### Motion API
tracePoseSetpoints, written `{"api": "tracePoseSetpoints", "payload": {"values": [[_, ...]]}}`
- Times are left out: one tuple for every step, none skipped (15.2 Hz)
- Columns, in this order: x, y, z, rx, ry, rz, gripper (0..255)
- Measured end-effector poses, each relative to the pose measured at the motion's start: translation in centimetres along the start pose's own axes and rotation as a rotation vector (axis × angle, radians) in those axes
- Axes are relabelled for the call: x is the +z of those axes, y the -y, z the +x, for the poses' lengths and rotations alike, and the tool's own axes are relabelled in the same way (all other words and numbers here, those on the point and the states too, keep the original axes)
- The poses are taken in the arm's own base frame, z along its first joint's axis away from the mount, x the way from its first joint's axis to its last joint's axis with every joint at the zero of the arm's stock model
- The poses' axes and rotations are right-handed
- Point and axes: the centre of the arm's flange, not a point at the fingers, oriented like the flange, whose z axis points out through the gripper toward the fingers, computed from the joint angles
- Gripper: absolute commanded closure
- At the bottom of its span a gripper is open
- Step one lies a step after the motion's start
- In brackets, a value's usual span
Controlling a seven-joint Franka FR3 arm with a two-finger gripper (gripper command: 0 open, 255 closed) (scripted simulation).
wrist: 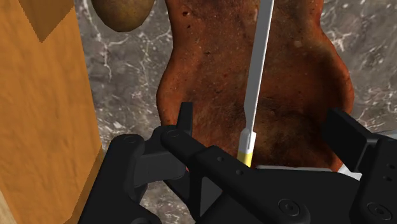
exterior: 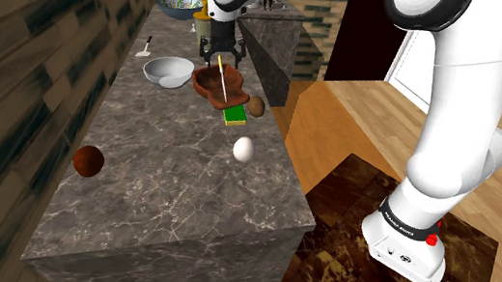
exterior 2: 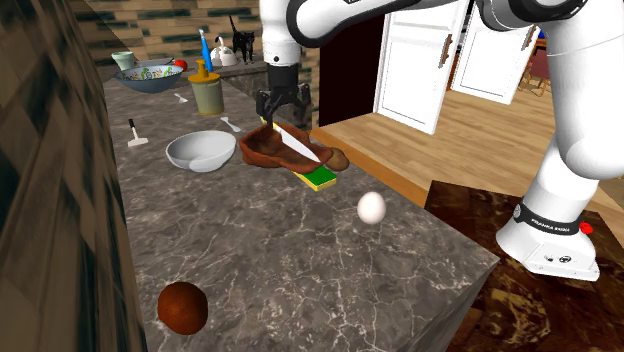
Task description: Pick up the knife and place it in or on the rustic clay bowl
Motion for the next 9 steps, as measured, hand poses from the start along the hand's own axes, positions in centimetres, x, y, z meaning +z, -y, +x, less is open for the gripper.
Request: {"api": "tracePoseSetpoints", "payload": {"values": [[-0.9,0.0,0.2,0.000,-0.001,0.000,0],[-2.4,0.0,0.3,0.000,-0.001,0.001,0],[-3.0,0.0,0.1,0.000,-0.001,0.001,0],[-3.3,0.0,0.0,0.000,-0.001,0.001,0],[-3.4,0.1,0.0,0.000,-0.001,0.000,0],[-3.5,0.1,0.0,0.000,0.000,0.000,0],[-3.5,0.1,0.0,0.000,0.000,0.000,0],[-3.5,0.1,0.0,0.000,0.000,0.000,0],[-3.5,0.1,0.0,0.000,0.000,0.000,0]]}}
